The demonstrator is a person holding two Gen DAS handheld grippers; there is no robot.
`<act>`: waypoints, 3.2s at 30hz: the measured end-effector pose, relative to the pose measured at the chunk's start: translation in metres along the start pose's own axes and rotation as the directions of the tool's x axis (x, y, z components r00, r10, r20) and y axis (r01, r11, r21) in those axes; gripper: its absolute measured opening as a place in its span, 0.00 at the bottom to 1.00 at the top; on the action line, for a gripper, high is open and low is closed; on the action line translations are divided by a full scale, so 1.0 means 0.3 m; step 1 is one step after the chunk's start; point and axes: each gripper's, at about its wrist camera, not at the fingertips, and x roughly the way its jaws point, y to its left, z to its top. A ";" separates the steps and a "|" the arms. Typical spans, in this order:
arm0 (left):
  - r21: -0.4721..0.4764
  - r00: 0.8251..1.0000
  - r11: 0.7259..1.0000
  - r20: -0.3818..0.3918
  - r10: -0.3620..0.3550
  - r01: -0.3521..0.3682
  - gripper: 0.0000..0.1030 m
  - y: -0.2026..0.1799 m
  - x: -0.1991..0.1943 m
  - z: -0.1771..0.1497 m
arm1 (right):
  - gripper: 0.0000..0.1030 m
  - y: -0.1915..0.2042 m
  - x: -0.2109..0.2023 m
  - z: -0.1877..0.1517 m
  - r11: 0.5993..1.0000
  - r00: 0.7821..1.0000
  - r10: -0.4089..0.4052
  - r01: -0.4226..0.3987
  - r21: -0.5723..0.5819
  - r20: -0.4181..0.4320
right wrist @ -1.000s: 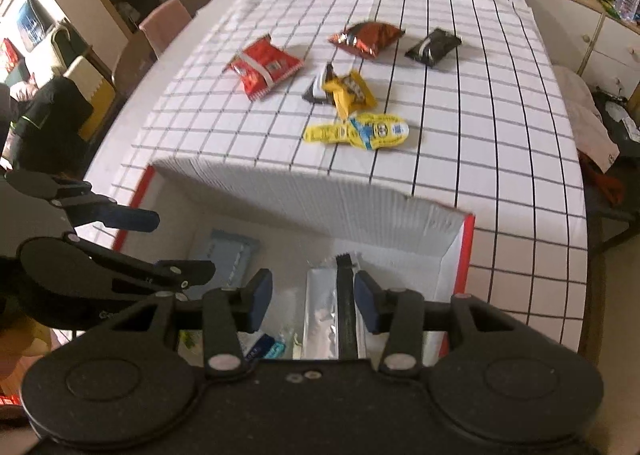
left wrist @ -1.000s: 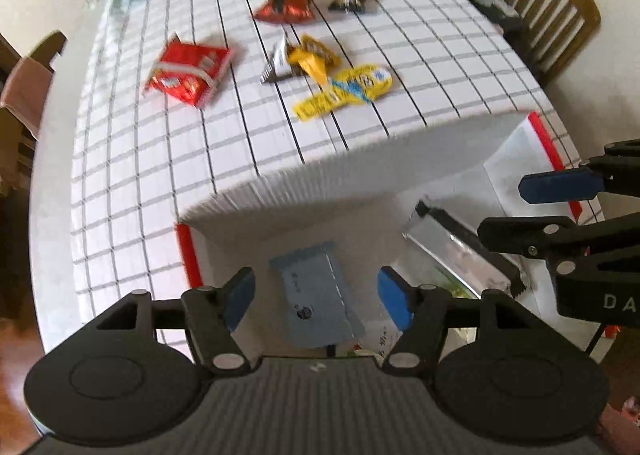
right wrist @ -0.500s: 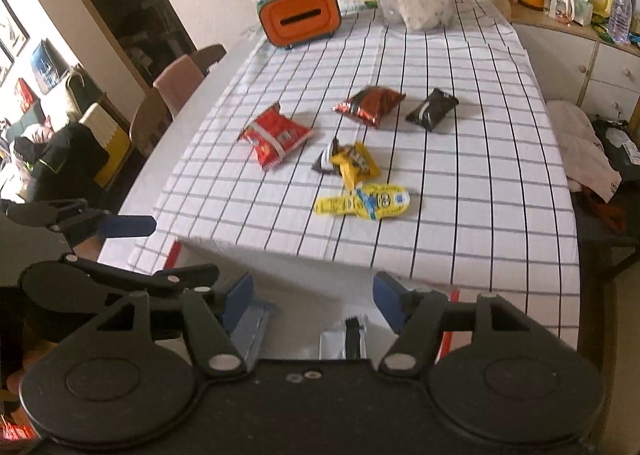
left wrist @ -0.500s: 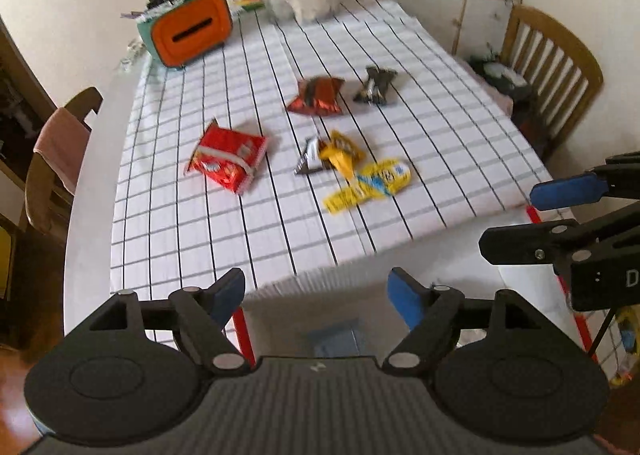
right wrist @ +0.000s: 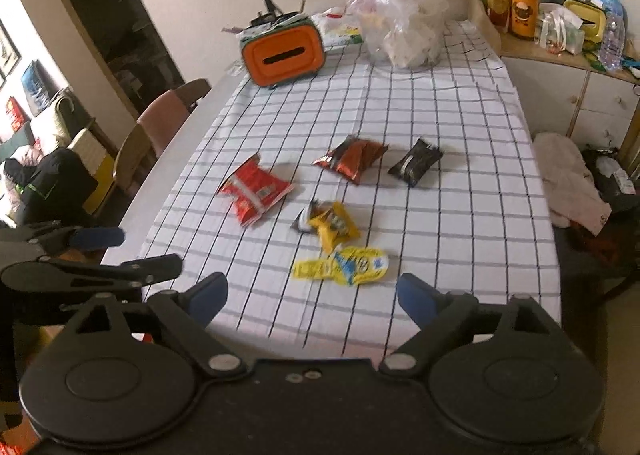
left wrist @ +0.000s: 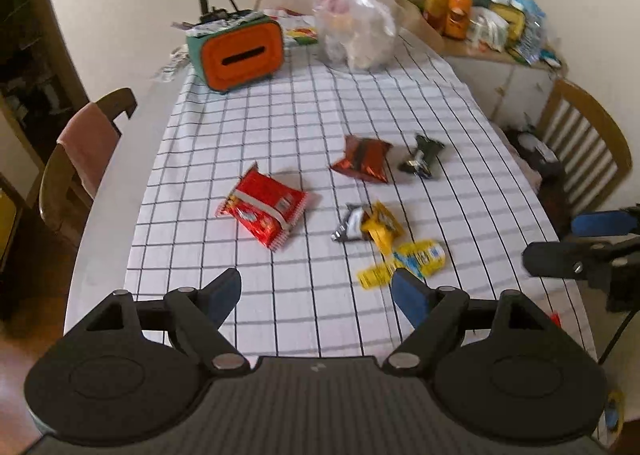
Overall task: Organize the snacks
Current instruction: 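Move both open tools back toward the red chip bag and black packet, then grasp the red chip bag with left tool while right tool grasps black packet, then carry both bags over the white box and open both tools to drop them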
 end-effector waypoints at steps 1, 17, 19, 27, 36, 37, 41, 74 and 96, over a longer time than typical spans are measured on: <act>-0.014 1.000 1.000 0.007 0.005 -0.005 0.80 0.008 0.008 0.017 | 0.90 -0.009 0.004 0.018 1.000 1.000 -0.005 0.005 0.003 0.005; -0.195 0.995 0.976 -0.040 0.088 -0.094 0.80 0.116 0.265 0.283 | 0.90 -0.195 0.234 0.294 0.990 0.992 -0.125 0.123 0.073 0.028; -0.219 0.994 0.970 -0.054 0.093 -0.102 0.80 0.128 0.306 0.303 | 0.90 -0.222 0.281 0.314 0.988 0.991 -0.132 0.130 0.087 0.012; -0.300 0.979 0.939 -0.160 0.126 -0.170 0.80 0.167 0.502 0.347 | 0.90 -0.308 0.466 0.366 0.977 0.984 -0.170 0.174 0.125 -0.047; -0.425 0.947 0.868 -0.289 0.140 -0.258 0.80 0.238 0.711 0.357 | 0.88 -0.385 0.653 0.410 0.963 0.977 -0.192 0.207 0.172 -0.096; -0.440 0.946 0.861 -0.300 0.127 -0.255 0.80 0.241 0.730 0.358 | 0.88 -0.394 0.672 0.415 0.961 0.975 -0.196 0.212 0.177 -0.102; -0.474 0.933 0.829 -0.327 0.149 -0.298 0.80 0.249 0.794 0.360 | 0.85 -0.429 0.743 0.419 0.949 0.969 -0.209 0.233 0.211 -0.128; -0.522 0.893 0.762 -0.421 0.161 -0.383 0.64 0.237 0.919 0.275 | 0.48 -0.396 0.893 0.351 0.924 0.937 -0.334 0.347 0.159 -0.104; -0.464 0.928 0.841 -0.356 0.109 -0.277 0.62 0.238 0.794 0.260 | 0.42 -0.322 0.582 0.264 0.972 0.981 -0.194 0.196 0.128 -0.032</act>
